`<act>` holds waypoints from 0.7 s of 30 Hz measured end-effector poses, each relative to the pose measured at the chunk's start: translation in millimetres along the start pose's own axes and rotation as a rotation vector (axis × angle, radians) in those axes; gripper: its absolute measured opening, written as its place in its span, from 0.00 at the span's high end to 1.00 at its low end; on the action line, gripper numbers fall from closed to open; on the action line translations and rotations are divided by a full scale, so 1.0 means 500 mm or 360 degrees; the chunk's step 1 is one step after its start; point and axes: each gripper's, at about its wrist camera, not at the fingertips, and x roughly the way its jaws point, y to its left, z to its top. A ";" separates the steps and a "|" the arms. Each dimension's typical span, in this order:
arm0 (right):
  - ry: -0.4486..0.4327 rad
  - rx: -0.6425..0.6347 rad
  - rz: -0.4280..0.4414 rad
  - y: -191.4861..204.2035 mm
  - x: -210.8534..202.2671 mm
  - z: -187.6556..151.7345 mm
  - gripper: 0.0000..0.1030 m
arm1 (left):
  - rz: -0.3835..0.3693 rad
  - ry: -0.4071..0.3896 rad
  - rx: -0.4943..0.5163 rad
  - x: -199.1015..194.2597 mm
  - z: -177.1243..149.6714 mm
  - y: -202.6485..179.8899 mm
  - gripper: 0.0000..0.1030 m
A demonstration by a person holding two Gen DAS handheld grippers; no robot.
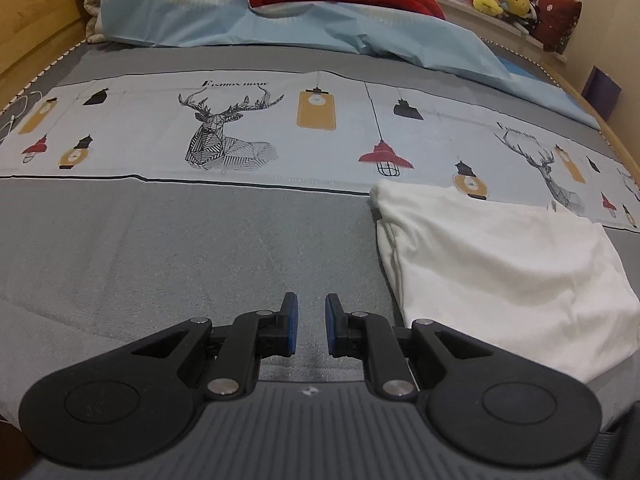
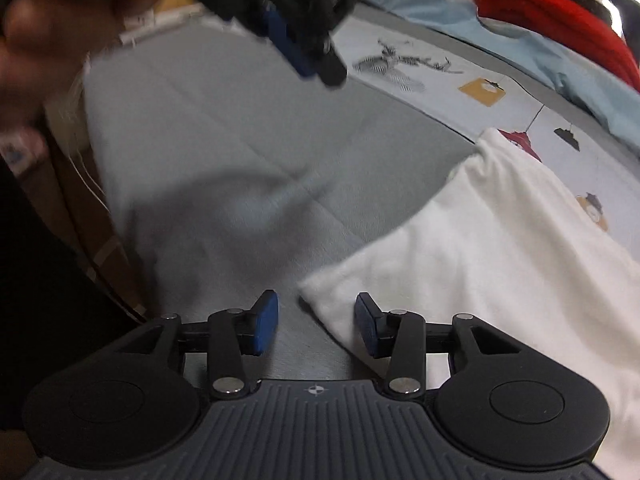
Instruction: Fold small clothes
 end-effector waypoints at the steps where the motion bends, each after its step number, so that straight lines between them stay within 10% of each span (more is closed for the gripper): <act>1: -0.0004 0.0004 -0.0001 -0.004 0.002 0.002 0.57 | -0.0008 0.0005 0.0003 0.003 0.001 0.000 0.85; 6: -0.0058 -0.0031 0.0009 -0.010 -0.016 0.004 0.88 | -0.0011 0.0041 0.0031 0.029 0.013 -0.012 0.82; 10: -0.0197 0.0072 0.0045 -0.030 -0.067 0.013 0.91 | -0.0127 0.0103 -0.0076 0.062 0.033 -0.021 0.69; 14: -0.0323 0.0156 0.0062 -0.058 -0.127 0.016 0.92 | -0.0357 0.0240 -0.0317 0.116 0.049 -0.024 0.31; 21: -0.0445 0.0237 0.0120 -0.102 -0.213 -0.005 0.92 | -0.0569 0.0484 -0.0469 0.239 0.088 -0.074 0.31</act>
